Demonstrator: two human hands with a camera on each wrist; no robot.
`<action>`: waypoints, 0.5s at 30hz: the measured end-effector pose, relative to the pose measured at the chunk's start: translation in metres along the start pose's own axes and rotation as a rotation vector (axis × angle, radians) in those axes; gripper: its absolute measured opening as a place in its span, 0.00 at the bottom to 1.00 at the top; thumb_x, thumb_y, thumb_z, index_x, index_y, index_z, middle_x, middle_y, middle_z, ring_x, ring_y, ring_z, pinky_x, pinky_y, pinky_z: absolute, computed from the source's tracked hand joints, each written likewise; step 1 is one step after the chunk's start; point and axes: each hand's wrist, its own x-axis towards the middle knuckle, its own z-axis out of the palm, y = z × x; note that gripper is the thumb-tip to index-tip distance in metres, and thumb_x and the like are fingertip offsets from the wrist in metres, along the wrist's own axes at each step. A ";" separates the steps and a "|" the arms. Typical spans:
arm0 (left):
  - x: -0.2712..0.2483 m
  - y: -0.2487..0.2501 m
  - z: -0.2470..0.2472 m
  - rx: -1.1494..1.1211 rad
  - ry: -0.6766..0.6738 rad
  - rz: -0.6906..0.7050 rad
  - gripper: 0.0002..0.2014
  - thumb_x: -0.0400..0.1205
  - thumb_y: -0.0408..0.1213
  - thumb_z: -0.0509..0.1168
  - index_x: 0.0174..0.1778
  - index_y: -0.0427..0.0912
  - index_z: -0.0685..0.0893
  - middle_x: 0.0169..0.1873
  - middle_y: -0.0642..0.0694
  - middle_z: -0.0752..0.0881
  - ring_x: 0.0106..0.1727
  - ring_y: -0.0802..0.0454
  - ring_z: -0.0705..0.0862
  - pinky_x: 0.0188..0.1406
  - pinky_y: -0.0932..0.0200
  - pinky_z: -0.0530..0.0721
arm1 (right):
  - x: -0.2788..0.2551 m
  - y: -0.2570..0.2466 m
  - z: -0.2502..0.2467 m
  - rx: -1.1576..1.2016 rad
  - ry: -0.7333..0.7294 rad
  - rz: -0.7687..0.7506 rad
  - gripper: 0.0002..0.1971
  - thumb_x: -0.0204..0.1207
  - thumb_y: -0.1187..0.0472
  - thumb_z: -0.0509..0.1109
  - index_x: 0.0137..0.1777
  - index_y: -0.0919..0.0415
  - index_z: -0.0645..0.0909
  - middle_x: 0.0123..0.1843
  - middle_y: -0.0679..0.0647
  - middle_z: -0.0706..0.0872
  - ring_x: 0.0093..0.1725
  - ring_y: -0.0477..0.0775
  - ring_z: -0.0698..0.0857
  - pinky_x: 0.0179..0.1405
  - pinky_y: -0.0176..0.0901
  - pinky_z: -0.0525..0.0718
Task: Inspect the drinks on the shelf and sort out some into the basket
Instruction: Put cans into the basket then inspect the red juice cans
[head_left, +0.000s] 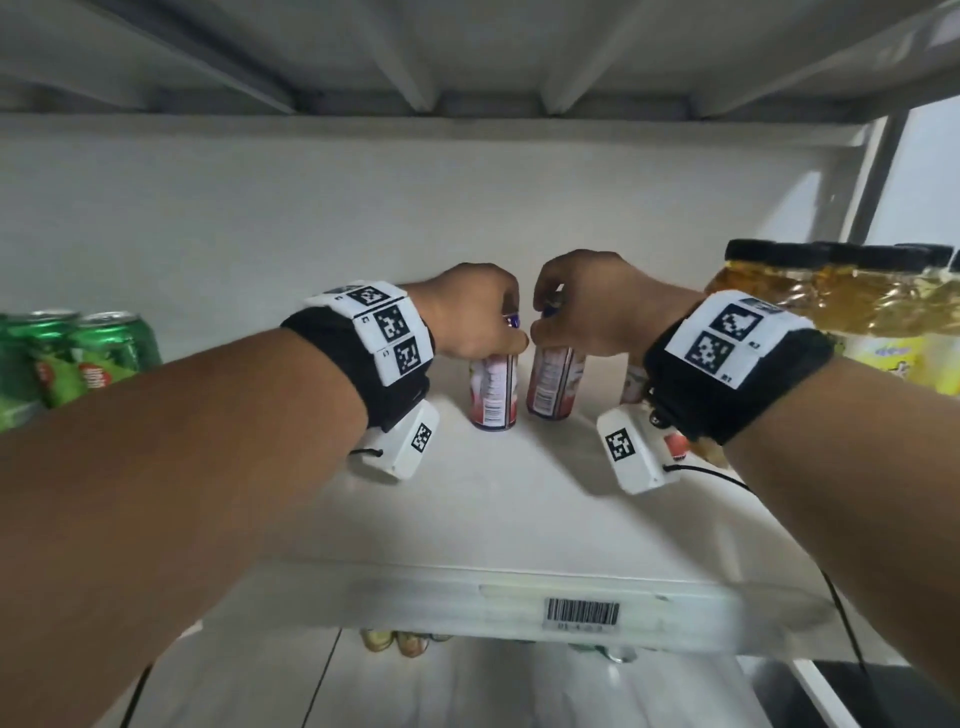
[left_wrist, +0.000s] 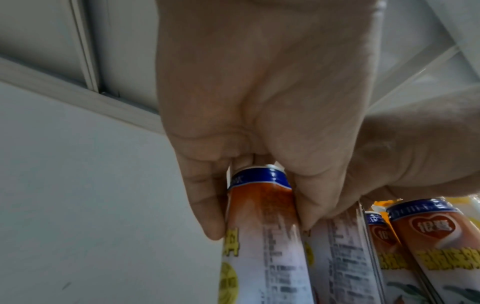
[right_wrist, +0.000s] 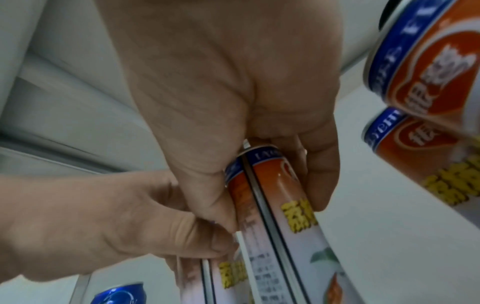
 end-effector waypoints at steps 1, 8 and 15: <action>-0.004 0.001 -0.003 0.005 0.006 0.003 0.17 0.81 0.50 0.76 0.60 0.45 0.86 0.53 0.50 0.84 0.55 0.46 0.83 0.50 0.56 0.78 | -0.001 -0.002 0.001 -0.012 -0.008 -0.007 0.14 0.73 0.51 0.79 0.55 0.55 0.88 0.54 0.51 0.88 0.53 0.55 0.83 0.47 0.42 0.79; -0.037 0.004 -0.023 -0.006 0.047 0.017 0.14 0.79 0.50 0.79 0.54 0.46 0.88 0.51 0.52 0.86 0.54 0.48 0.85 0.54 0.54 0.84 | -0.020 -0.025 -0.015 -0.083 -0.011 -0.044 0.14 0.73 0.52 0.79 0.54 0.59 0.88 0.52 0.54 0.89 0.52 0.57 0.85 0.43 0.44 0.82; -0.086 0.029 -0.057 -0.097 0.126 0.198 0.10 0.79 0.51 0.75 0.42 0.49 0.87 0.39 0.56 0.84 0.47 0.48 0.85 0.48 0.53 0.83 | -0.087 -0.061 -0.062 -0.152 0.077 0.061 0.13 0.74 0.50 0.78 0.51 0.59 0.87 0.46 0.54 0.88 0.46 0.56 0.82 0.37 0.44 0.75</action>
